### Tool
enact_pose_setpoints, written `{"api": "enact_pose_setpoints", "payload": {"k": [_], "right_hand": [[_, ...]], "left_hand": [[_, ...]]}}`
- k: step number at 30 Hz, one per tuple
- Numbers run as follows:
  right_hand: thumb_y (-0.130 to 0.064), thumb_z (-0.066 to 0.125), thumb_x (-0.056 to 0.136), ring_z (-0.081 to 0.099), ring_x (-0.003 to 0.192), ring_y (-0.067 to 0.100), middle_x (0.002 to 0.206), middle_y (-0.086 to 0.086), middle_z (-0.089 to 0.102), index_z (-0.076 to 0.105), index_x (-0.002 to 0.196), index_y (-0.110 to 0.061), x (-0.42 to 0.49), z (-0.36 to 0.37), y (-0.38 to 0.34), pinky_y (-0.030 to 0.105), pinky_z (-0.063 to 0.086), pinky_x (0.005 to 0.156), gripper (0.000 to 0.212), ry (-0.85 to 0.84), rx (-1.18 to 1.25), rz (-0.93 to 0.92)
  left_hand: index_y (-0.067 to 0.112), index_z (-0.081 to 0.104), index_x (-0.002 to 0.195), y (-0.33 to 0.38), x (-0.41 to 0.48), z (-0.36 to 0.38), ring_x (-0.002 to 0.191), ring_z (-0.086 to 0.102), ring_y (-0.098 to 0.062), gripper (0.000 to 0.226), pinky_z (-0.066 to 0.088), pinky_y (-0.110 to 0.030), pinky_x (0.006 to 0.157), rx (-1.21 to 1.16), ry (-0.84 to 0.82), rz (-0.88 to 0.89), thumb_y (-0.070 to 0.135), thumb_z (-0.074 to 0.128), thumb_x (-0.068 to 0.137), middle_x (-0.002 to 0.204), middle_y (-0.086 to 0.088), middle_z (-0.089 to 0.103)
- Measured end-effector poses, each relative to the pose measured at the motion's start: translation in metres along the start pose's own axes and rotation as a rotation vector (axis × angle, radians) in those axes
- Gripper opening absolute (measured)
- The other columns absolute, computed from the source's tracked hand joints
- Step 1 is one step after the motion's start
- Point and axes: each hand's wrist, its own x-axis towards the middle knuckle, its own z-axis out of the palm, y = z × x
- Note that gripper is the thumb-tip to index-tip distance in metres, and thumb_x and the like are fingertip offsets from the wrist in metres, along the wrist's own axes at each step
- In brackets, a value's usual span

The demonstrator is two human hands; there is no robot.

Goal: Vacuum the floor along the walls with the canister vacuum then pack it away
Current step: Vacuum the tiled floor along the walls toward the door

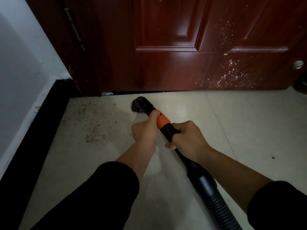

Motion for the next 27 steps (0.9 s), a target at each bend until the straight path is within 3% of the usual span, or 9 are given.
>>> {"api": "enact_pose_setpoints", "payload": {"k": [8, 27], "right_hand": [[0.003, 0.065, 0.074, 0.052, 0.050, 0.015, 0.051, -0.002, 0.054, 0.067, 0.075, -0.008, 0.006, 0.005, -0.008, 0.023, 0.041, 0.052, 0.012, 0.007, 0.019, -0.014], [-0.001, 0.070, 0.072, 0.059, 0.065, 0.025, 0.069, 0.011, 0.060, 0.070, 0.089, -0.006, 0.021, 0.039, -0.041, 0.031, 0.048, 0.063, 0.017, -0.060, -0.030, -0.079]], "left_hand": [[0.009, 0.059, 0.066, 0.007, 0.008, -0.005, 0.061, 0.054, -0.013, 0.034, 0.044, -0.025, 0.057, -0.021, 0.015, 0.019, 0.036, 0.076, 0.077, 0.068, -0.003, 0.058], [0.006, 0.060, 0.073, 0.023, 0.035, -0.045, 0.059, 0.048, -0.016, 0.037, 0.040, -0.028, 0.055, -0.014, 0.058, 0.006, 0.040, 0.076, 0.075, 0.074, -0.007, 0.058]]}}
